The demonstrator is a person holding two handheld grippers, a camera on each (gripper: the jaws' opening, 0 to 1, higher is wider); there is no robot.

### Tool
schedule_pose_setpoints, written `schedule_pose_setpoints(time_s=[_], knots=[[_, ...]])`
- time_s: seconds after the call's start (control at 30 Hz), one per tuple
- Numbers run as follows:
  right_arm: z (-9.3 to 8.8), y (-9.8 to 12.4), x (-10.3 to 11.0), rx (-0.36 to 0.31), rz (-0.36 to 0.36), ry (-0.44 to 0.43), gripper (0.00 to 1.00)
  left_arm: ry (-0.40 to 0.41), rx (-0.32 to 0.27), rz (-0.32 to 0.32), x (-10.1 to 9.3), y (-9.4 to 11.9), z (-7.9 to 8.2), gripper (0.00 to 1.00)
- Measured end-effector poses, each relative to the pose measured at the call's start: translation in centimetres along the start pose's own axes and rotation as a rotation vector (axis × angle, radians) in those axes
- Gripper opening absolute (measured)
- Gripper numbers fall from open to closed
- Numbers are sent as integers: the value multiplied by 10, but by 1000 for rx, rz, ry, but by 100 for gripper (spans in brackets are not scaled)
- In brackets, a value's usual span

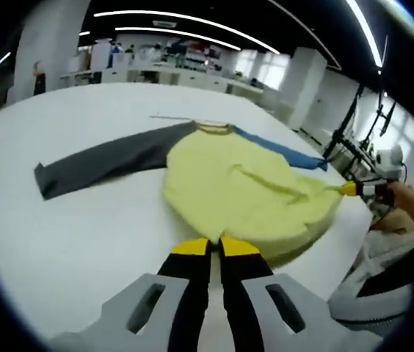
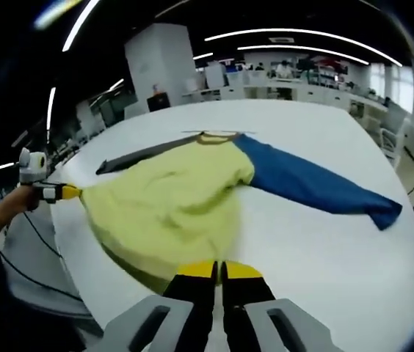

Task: Fold the garment on the visible template until the final outline fits inside the template.

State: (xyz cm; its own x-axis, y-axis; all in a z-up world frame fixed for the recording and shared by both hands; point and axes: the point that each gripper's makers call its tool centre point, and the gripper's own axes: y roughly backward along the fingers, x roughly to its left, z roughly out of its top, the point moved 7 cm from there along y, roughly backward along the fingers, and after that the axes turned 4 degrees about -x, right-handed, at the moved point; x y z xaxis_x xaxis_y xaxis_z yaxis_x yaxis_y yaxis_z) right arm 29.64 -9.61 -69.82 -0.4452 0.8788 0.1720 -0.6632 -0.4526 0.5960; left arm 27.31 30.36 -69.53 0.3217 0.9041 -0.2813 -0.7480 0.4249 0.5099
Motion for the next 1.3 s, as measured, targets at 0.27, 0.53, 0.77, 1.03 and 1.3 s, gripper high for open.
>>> schedule_pose_setpoints(time_s=[0.27, 0.53, 0.77, 1.03, 1.3], knots=[[-15, 14, 17, 8, -29, 29, 0, 68, 25, 28, -1, 10, -11, 1], [-34, 20, 25, 29, -48, -13, 0, 99, 88, 55, 1, 14, -31, 1], [-50, 19, 26, 61, -64, -37, 0, 107, 159, 76, 2, 15, -50, 1], [-61, 19, 25, 87, -73, -65, 0, 50, 214, 109, 4, 13, -63, 1], [-65, 18, 27, 116, -73, -71, 0, 6, 221, 128, 9, 12, -66, 0]])
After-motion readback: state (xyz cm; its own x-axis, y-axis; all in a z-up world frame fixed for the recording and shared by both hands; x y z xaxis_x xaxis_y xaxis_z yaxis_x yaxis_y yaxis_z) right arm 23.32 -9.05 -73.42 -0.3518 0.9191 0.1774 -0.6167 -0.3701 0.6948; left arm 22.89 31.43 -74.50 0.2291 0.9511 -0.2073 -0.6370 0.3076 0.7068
